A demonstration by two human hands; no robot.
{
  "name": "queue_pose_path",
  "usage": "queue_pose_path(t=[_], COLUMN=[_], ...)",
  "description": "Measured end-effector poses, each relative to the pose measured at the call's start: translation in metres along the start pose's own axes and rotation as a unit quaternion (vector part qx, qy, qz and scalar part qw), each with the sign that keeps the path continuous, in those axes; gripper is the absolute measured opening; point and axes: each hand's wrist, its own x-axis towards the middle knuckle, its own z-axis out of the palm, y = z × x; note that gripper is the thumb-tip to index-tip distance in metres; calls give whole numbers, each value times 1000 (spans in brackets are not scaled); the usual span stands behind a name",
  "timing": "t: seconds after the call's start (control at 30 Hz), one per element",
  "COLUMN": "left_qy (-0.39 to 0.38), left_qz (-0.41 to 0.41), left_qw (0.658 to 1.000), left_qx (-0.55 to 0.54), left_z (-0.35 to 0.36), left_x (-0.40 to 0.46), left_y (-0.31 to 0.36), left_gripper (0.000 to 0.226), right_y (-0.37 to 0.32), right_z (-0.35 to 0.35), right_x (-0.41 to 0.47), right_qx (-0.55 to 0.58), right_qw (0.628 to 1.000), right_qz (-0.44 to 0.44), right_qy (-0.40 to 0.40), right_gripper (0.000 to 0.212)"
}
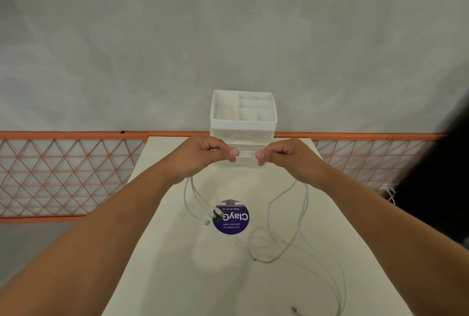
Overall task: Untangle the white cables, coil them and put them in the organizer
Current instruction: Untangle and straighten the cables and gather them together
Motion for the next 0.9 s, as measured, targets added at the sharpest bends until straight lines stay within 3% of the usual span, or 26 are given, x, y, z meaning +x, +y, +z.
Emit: queue_pose_path(t=[0.07, 0.23, 0.33, 0.4, 0.47, 0.63, 0.7, 0.77, 0.83, 0.9], left_qy=[5, 12, 20, 25, 22, 40, 35, 34, 39, 42], left_qz=[2, -7, -10, -14, -14, -14, -18, -22, -19, -19], left_qw=[1000, 1000, 1000, 1000, 1000, 999, 999, 999, 999, 999], left_qx=[2, 3, 0, -3, -2, -2, 6, 10, 10, 10], left_z=[0, -4, -3, -5, -8, -15, -17, -16, -16, -16], left_x=[-1, -3, -3, -3, -3, -5, -4, -3, -2, -3], left_y=[0, -4, -4, -3, -3, -3, -4, -6, -8, -8], left_gripper=[17, 17, 16, 16, 16, 18, 20, 20, 20, 19], right_y=[1, -1, 3, 5, 6, 4, 4, 3, 5, 8], right_z=[-2, -13, -11, -10, -12, -27, -30, -29, -26, -25], right_x=[0, -9, -7, -7, -9, -20, -21, -18, -14, -14], right_qx=[-26, -64, -120, -135, -131, 20, 14, -35, -76, -81], right_qw=[1000, 994, 993, 987, 985, 998, 997, 998, 991, 988], right_qz=[11, 21, 3, 24, 40, 22, 31, 54, 82, 77], right_qy=[7, -85, 16, 89, 106, -57, -67, -7, 78, 107], right_gripper=[27, 23, 19, 36, 46, 22, 20, 20, 36, 44])
